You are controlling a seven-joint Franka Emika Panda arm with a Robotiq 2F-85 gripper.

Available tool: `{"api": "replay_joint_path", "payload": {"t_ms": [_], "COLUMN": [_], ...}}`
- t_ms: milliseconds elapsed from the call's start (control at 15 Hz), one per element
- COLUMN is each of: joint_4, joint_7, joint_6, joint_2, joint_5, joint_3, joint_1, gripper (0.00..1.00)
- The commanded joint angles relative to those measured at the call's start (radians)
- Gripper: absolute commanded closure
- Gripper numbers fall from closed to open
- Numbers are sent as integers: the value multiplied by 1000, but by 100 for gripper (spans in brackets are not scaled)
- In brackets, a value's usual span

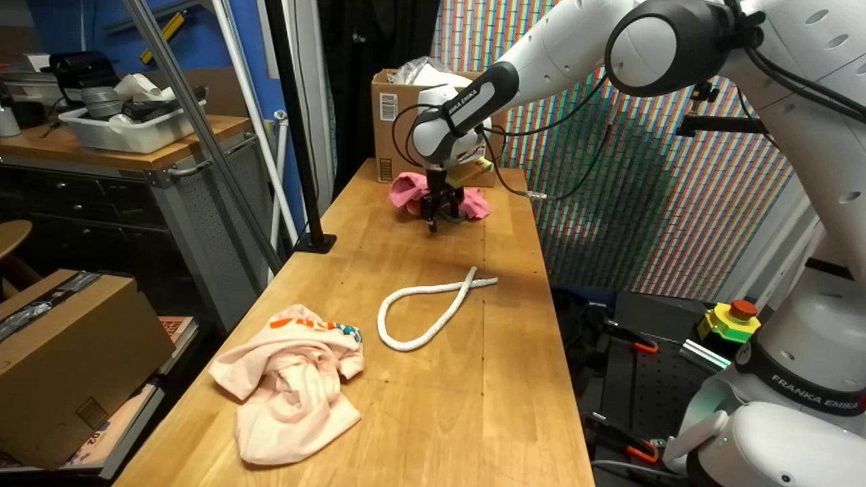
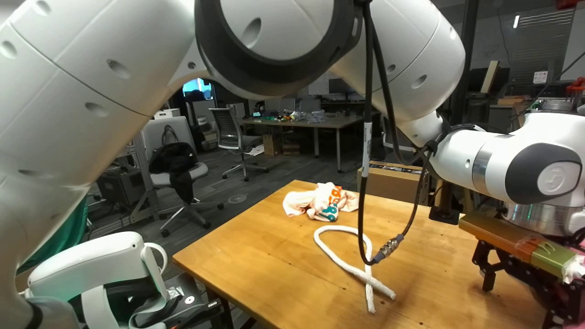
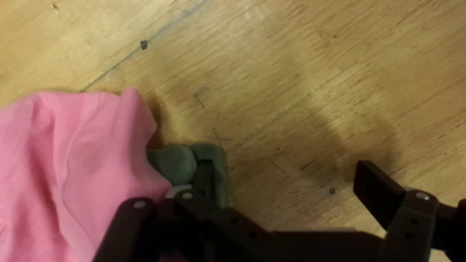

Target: Move the pink shirt to the left then move the peach colored shirts to the right then move the turnip plushie to the left

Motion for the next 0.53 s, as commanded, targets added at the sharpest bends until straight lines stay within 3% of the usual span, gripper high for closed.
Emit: {"api": "replay_joint_path", "payload": {"t_ms": [0, 467], "joint_4": [50, 61], "joint_7": [0, 16], "joint_6": [-22, -16], "joint_2": [18, 17], "joint_5": [-3, -17], "joint_3": [-12, -42], "joint_1": [-1, -2], "gripper": [0, 0]}}
